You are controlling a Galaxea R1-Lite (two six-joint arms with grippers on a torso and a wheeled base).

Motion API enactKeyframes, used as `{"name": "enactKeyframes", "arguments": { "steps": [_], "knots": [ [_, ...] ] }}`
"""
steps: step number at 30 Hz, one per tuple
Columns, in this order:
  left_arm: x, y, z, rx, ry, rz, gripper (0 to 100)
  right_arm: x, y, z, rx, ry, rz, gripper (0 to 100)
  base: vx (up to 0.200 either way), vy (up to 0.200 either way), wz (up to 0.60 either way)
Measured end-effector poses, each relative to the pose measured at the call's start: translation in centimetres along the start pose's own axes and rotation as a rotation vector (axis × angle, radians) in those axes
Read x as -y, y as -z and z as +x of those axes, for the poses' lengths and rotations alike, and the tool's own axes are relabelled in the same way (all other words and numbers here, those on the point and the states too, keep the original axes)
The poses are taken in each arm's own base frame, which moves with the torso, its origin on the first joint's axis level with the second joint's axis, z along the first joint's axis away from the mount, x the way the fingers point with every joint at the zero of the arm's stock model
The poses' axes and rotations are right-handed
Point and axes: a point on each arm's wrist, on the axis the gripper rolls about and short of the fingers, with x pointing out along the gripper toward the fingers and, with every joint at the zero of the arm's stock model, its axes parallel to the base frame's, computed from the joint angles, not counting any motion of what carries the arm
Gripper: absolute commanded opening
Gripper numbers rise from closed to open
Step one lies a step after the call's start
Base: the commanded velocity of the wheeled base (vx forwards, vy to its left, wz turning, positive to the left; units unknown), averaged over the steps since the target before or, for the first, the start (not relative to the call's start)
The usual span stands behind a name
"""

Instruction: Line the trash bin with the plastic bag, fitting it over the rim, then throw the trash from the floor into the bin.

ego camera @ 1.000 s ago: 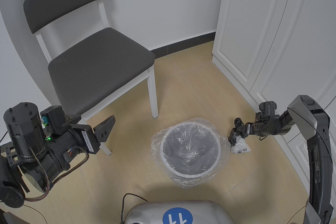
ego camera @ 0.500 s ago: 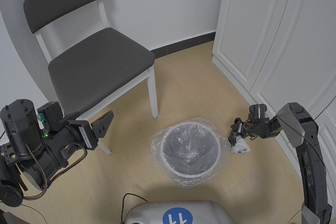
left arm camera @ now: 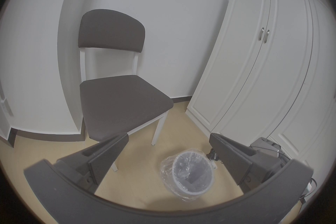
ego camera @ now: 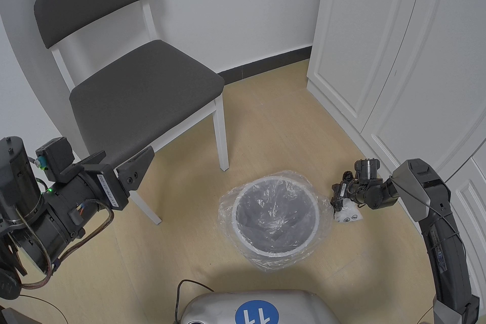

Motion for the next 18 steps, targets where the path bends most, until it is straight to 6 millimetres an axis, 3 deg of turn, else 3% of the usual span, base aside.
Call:
{"name": "enactKeyframes", "arguments": {
  "steps": [10, 11, 18],
  "knots": [
    [-0.06, -0.7, -0.62, 0.033, 0.009, -0.006, 100, -0.1, 0.61, 0.48, 0.01, 0.001, 0.027, 100, 0.0, 0.0, 0.0],
    [-0.05, -0.75, -0.64, 0.035, 0.01, -0.004, 100, -0.1, 0.63, 0.52, 0.009, 0.001, 0.027, 0, 0.0, 0.0, 0.0],
    [-0.07, -0.8, -0.77, 0.038, 0.013, 0.001, 100, 0.04, 0.67, 0.82, 0.013, 0.002, 0.033, 0, 0.0, 0.0, 0.0]
  ]
}}
